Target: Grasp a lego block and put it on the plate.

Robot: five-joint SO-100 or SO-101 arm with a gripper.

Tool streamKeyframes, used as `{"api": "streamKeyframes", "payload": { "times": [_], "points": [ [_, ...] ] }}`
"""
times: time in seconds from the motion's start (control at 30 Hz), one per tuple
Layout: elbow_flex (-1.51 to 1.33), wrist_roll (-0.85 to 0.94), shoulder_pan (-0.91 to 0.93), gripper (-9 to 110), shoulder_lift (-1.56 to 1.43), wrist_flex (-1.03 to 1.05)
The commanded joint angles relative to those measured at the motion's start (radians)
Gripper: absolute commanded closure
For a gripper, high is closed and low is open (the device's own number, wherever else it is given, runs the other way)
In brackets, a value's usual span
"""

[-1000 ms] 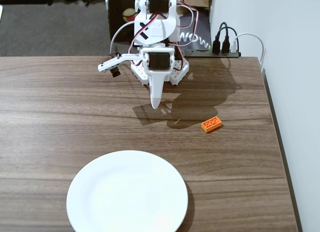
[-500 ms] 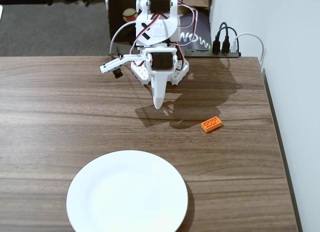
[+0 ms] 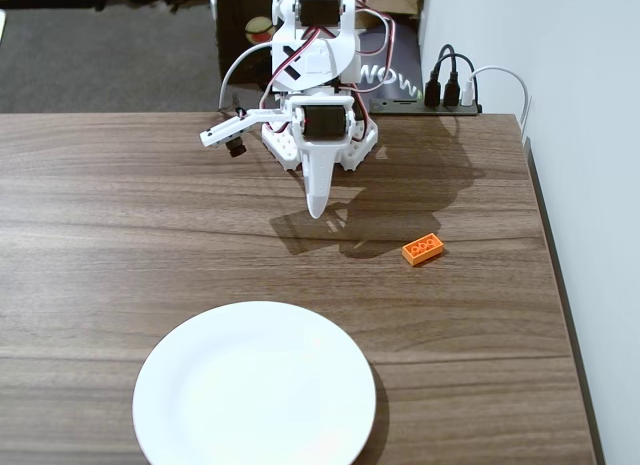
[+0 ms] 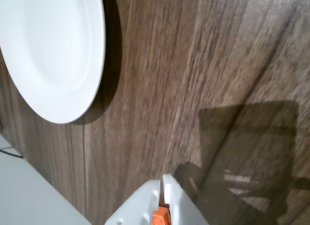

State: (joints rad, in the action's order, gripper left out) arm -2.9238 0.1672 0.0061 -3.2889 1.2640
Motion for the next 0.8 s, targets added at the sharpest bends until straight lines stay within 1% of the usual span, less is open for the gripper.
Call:
{"api": "streamKeyframes", "payload": {
  "times": [0.0,0.37,0.53,0.77],
  "points": [
    [0.003,0.015,-0.017,101,-0.003,0.002],
    [0.055,0.140,-0.080,101,0.123,-0.060],
    [0.107,0.255,-0.104,101,0.218,-0.103],
    [0.218,0.445,-0.156,101,0.319,-0.087]
  ]
}}
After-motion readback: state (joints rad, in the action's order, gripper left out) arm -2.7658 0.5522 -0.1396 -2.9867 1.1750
